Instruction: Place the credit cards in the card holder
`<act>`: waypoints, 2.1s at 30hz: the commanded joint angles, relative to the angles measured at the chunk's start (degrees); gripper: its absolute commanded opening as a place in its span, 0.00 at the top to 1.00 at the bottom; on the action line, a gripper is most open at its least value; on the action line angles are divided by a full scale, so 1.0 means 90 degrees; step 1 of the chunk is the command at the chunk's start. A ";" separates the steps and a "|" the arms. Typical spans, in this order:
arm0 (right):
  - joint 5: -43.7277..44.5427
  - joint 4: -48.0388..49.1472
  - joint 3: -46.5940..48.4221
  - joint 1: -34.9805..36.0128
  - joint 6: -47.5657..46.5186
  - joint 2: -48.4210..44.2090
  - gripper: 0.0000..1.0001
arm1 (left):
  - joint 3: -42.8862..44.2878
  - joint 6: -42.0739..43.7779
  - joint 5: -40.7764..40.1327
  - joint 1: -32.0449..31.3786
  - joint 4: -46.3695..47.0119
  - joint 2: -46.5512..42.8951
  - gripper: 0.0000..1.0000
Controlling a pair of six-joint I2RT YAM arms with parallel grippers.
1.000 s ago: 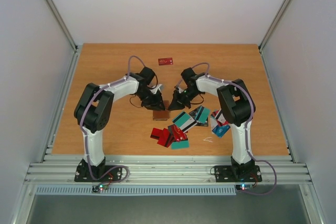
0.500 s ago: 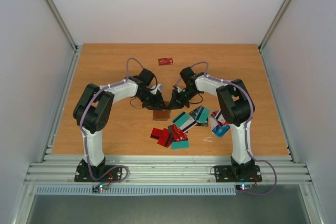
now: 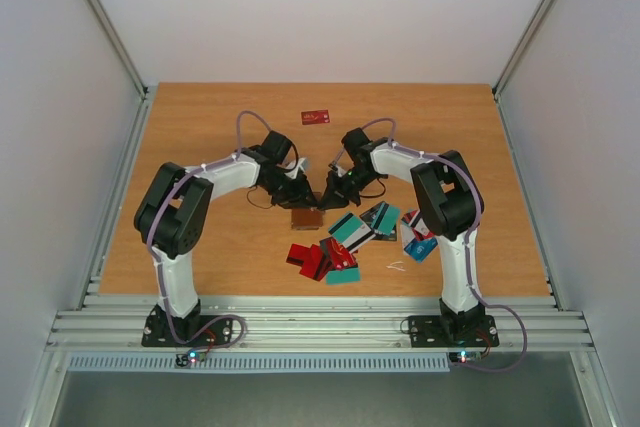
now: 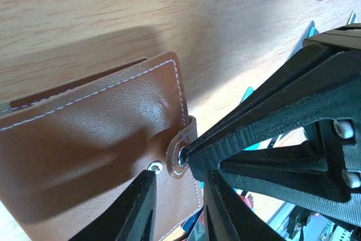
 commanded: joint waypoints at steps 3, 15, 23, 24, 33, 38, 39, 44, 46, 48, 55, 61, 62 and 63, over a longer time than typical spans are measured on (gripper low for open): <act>-0.0029 -0.0062 0.0185 0.0046 -0.0106 0.0040 0.96 | 0.0134 -0.0034 0.0120 -0.0025 0.0189 0.0020 0.79; -0.0090 -0.0038 0.0228 0.0046 -0.0115 0.0098 0.97 | 0.0204 -0.0076 0.0276 -0.0102 0.0192 0.0281 0.84; -0.0100 -0.0020 0.0209 0.0046 -0.0126 0.0091 0.98 | 0.0159 -0.0200 0.0411 -0.0113 0.0375 0.0377 0.92; -0.0100 -0.0018 0.0199 0.0045 -0.0126 0.0083 0.98 | 0.0152 -0.0212 0.0413 -0.0113 0.0389 0.0381 0.95; -0.0050 -0.0090 0.0058 0.0046 -0.0238 -0.0201 0.98 | 0.0227 -0.0224 0.0249 -0.0110 0.0297 0.0326 1.00; -0.0076 0.0043 -0.0454 0.0046 -0.0200 -0.0707 0.98 | 0.0283 -0.0214 0.0175 -0.0113 0.0168 0.0291 1.00; -0.0127 0.0107 -0.0567 0.0044 -0.0161 -0.0786 0.97 | 0.0297 -0.0221 0.0179 -0.0113 0.0168 0.0284 1.00; -0.0198 0.0453 -0.1009 0.0050 0.0070 -0.1068 0.97 | 0.0453 -0.0181 0.0104 -0.0113 -0.0032 0.0222 1.00; -0.0288 0.0642 -0.1141 0.0073 0.0219 -0.1080 0.97 | 0.0515 -0.0168 0.0082 -0.0112 -0.0136 0.0217 1.00; -0.0314 0.0857 -0.1246 0.0099 0.0350 -0.1061 0.97 | 0.0601 -0.0119 0.0059 -0.0113 -0.0287 0.0218 1.00; -0.0252 0.1198 -0.1218 0.0235 0.0639 -0.0770 0.97 | 0.0596 0.0034 -0.0021 -0.0113 -0.0495 0.0153 1.00; -0.0047 0.1163 -0.1285 0.0261 0.0621 -0.0644 0.98 | 0.0683 0.0021 -0.0081 -0.0113 -0.0523 0.0161 0.87; -0.0022 0.1114 -0.1291 0.0257 0.0580 -0.0641 0.98 | 0.0721 0.0021 -0.0108 -0.0113 -0.0550 0.0160 0.82; -0.0005 0.1066 -0.1326 0.0253 0.0525 -0.0679 0.98 | 0.0746 0.0028 -0.0114 -0.0113 -0.0571 0.0152 0.79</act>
